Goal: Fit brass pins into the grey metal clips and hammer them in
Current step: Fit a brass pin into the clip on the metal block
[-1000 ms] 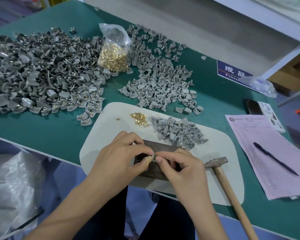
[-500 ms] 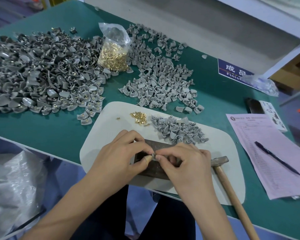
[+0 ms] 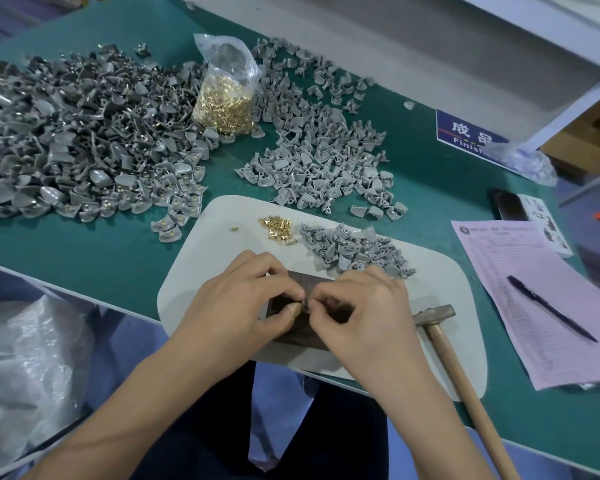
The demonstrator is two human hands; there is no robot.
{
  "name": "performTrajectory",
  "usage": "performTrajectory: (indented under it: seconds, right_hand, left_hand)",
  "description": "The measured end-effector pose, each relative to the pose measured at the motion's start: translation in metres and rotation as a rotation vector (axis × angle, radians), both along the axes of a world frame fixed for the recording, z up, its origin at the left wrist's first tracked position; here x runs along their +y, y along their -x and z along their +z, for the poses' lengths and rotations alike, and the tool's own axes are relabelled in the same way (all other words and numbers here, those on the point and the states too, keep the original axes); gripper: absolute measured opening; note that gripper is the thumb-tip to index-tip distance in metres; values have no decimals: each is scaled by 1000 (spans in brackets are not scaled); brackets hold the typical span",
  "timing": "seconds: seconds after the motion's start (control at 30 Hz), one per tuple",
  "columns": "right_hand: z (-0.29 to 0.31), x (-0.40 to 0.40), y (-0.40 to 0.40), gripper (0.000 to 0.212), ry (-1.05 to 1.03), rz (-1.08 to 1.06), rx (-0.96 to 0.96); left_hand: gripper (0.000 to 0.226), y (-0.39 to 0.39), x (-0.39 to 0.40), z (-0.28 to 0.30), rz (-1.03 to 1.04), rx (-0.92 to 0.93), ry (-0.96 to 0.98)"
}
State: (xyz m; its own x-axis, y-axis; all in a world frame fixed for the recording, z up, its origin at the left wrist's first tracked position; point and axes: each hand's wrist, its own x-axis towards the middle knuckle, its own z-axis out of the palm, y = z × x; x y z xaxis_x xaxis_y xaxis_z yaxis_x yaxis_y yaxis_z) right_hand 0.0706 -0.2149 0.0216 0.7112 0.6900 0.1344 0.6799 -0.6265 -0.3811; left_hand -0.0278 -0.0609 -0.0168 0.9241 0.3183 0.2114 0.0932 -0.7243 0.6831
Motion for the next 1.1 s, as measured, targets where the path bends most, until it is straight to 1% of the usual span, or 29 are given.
performTrajectory:
  seconds: [0.07, 0.13, 0.3, 0.47, 0.6, 0.73, 0.9, 1.1]
  right_hand:
    - [-3, -4, -3, 13, -76, 18, 84]
    - [-6, -4, -6, 16, -118, 39, 118]
    - [-9, -4, -12, 14, -216, 94, 207]
    - [-16, -6, -4, 18, -243, 77, 116]
    - [-24, -10, -1, 16, -342, 41, 161]
    - [-29, -11, 0, 10, -418, 21, 200]
    - [-33, -11, 1, 13, -453, 31, 206]
    - [-35, -11, 3, 11, -488, 16, 193]
  left_hand:
    - [11, 0, -1, 1, -1, 4, 4]
    - [11, 0, -1, 0, -3, 7, 4]
    - [11, 1, 0, -1, 2, -14, -22]
    - [12, 1, 4, 1, -14, -40, -58]
    - [11, -3, 6, 5, -26, -31, -77]
    - [9, 1, 2, 3, -5, -12, -51]
    - [13, 5, -5, -1, 34, -44, 7]
    - [10, 3, -7, 2, 50, -37, -24]
